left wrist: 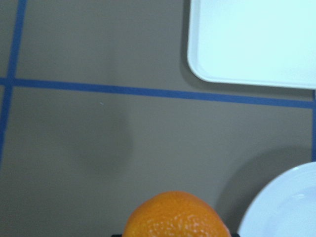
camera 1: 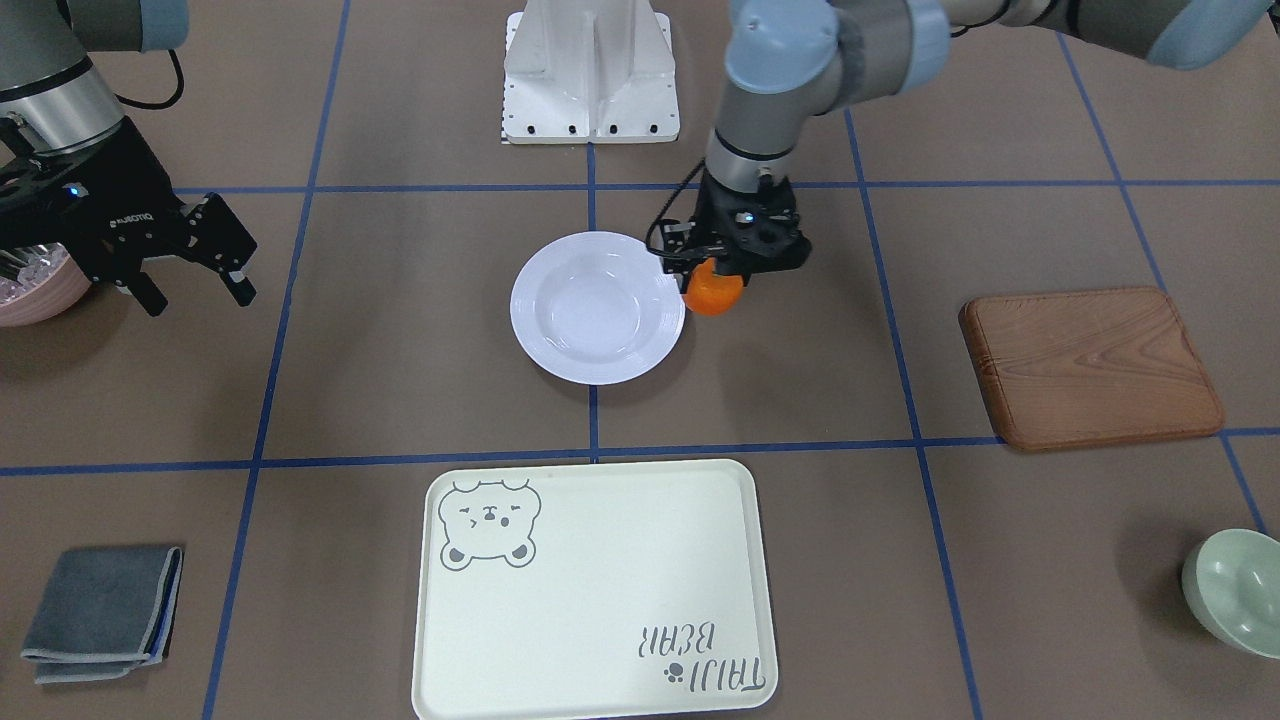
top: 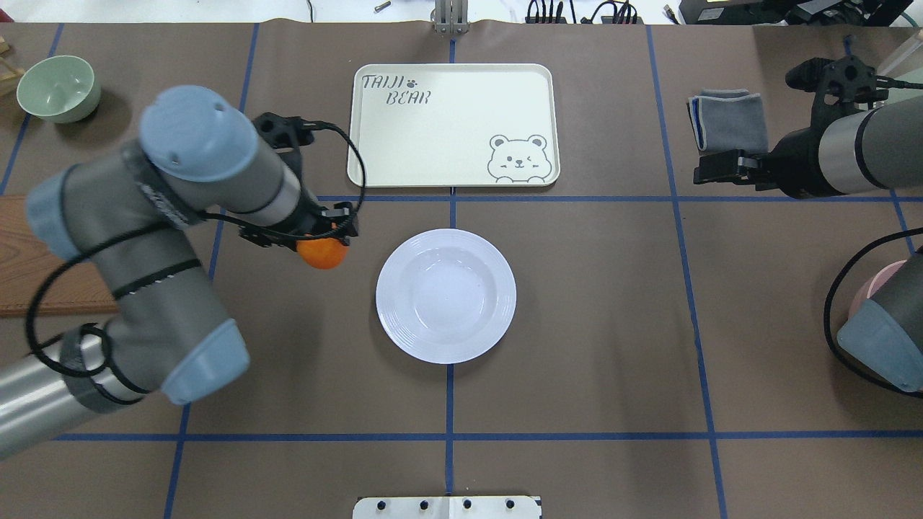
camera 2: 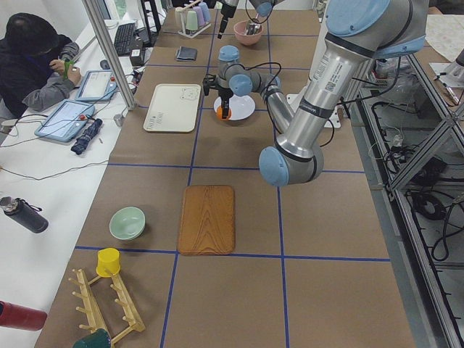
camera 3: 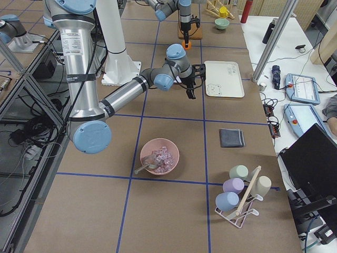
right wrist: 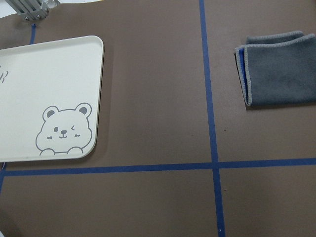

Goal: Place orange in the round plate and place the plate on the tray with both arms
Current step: 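Lower the orange onto the white plate and open the left gripper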

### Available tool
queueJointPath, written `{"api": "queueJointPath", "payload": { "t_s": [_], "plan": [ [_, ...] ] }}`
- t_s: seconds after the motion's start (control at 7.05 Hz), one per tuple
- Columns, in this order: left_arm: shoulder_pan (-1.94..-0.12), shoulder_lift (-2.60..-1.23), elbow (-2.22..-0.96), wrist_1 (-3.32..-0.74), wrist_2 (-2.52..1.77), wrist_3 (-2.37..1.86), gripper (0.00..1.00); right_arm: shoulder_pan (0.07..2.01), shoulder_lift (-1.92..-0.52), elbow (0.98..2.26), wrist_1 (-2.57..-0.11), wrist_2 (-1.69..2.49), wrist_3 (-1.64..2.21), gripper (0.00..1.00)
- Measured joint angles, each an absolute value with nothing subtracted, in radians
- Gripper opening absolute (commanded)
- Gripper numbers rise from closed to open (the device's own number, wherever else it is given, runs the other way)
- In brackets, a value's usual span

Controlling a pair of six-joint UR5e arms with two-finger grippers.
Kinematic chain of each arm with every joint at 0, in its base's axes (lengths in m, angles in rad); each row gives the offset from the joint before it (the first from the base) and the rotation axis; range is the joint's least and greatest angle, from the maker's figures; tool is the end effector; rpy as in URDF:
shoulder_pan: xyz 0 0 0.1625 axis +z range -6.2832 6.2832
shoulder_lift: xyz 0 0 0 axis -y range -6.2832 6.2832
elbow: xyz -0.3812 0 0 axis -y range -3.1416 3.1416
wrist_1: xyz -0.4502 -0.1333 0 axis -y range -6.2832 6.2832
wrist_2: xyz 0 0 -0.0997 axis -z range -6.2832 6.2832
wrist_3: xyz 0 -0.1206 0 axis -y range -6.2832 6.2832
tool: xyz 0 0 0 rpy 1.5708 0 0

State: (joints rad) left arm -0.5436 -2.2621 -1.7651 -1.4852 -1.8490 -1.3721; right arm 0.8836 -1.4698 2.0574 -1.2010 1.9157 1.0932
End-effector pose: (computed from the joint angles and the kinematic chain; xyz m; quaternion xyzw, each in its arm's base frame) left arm 0.5307 -0.4377 0.1169 0.0209 0.4057 -0.1033 0.9079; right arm -0.2858 -0.4942 0.2760 0.1672 -0.4485 0.0989 0.8724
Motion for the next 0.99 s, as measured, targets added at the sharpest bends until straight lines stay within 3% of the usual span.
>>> {"api": "queueJointPath", "payload": {
  "t_s": [0.43, 0.57, 0.71, 0.85, 0.99],
  "plan": [
    [-0.465, -2.410, -1.551, -1.545, -1.774, -1.474, 0.00, 0.872, -1.460, 2.057, -1.200, 1.906, 1.114, 1.00],
    [-0.451, -2.419, -1.502, -1.597, -1.756, -1.478, 0.37, 0.870, -1.459, 2.057, -1.200, 1.905, 1.115, 1.00],
    [-0.439, -2.423, -1.477, -1.627, -1.740, -1.479, 0.61, 0.869, -1.459, 2.057, -1.200, 1.904, 1.115, 1.00],
    [-0.434, -2.424, -1.467, -1.639, -1.734, -1.476, 0.74, 0.868, -1.459, 2.057, -1.200, 1.904, 1.115, 1.00],
    [-0.429, -2.424, -1.464, -1.643, -1.732, -1.473, 0.99, 0.868, -1.459, 2.057, -1.200, 1.904, 1.115, 1.00]
  ]
}}
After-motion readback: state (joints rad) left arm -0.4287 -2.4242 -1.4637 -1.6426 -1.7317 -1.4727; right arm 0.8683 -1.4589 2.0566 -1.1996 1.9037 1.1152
